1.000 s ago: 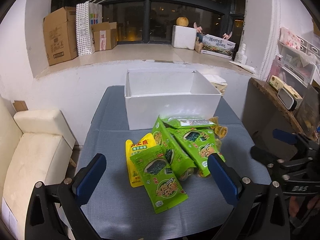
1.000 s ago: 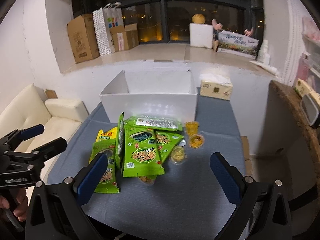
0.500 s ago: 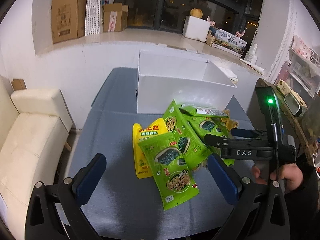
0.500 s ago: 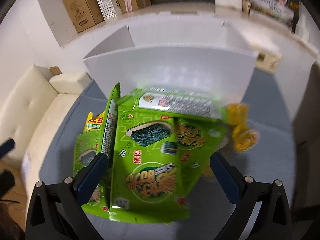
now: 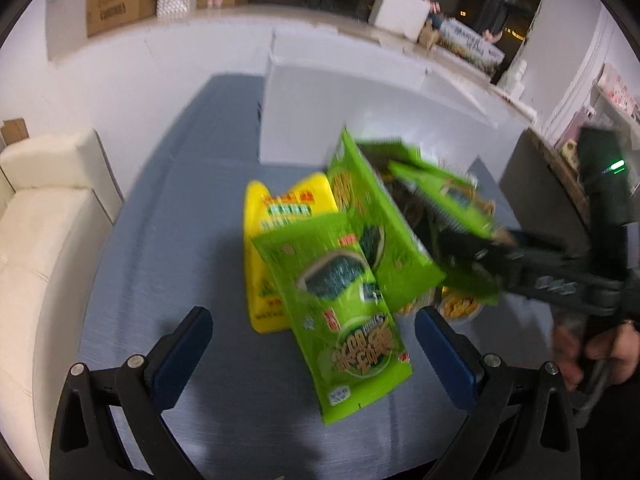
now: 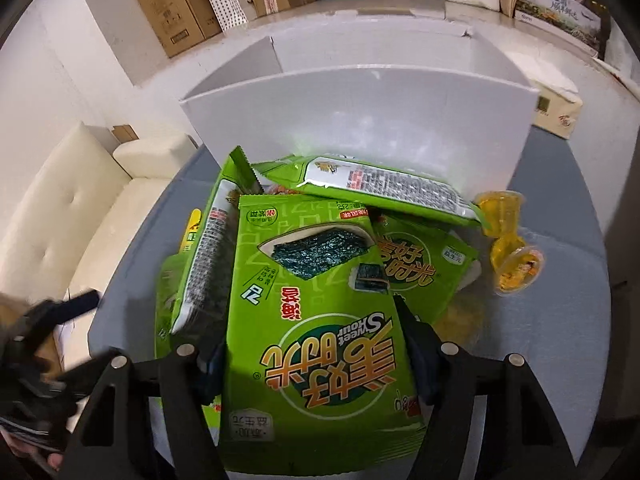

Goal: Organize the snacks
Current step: 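Grasp green seaweed bags with the left gripper while the right gripper grasps another, then lower both held seaweed bags into the white box and open both grippers, then grasp the yellow pouch with the left gripper while the right grasps a seaweed bag, then place the yellow pouch and seaweed bag into the white box, open both grippers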

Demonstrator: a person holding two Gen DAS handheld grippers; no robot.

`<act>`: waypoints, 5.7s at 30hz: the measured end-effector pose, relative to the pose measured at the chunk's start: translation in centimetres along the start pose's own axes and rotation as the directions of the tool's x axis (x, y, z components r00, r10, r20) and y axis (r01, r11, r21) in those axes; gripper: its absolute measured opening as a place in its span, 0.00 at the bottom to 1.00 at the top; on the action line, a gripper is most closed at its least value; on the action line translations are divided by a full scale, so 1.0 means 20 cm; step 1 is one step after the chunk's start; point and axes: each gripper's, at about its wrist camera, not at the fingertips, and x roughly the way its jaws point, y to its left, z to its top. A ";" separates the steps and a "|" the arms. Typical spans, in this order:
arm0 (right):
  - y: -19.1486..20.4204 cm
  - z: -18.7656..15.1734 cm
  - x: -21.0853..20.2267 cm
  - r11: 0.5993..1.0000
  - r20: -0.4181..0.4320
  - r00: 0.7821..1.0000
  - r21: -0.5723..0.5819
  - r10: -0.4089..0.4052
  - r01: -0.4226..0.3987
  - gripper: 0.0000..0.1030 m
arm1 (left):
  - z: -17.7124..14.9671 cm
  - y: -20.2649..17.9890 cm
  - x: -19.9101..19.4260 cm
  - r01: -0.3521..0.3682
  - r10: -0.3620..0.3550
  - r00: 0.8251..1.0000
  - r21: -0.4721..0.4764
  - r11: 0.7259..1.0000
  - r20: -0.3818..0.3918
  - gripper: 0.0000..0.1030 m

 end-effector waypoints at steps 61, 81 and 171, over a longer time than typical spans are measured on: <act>-0.41 1.00 -0.02 0.972 0.142 0.980 0.210 -0.140 0.108 1.00 | 1.29 -0.11 0.32 -0.022 0.014 0.996 0.091 0.996 0.085 1.00; -0.07 0.38 -0.65 0.994 0.365 0.925 0.037 -0.107 0.100 1.00 | 0.58 -0.07 -0.45 -0.123 0.057 0.946 0.190 0.974 0.320 1.00; -0.08 0.35 -0.52 0.997 0.351 0.937 0.070 -0.007 -0.019 0.14 | 0.67 -0.10 -0.21 -0.007 -0.010 0.970 0.073 0.997 0.241 0.55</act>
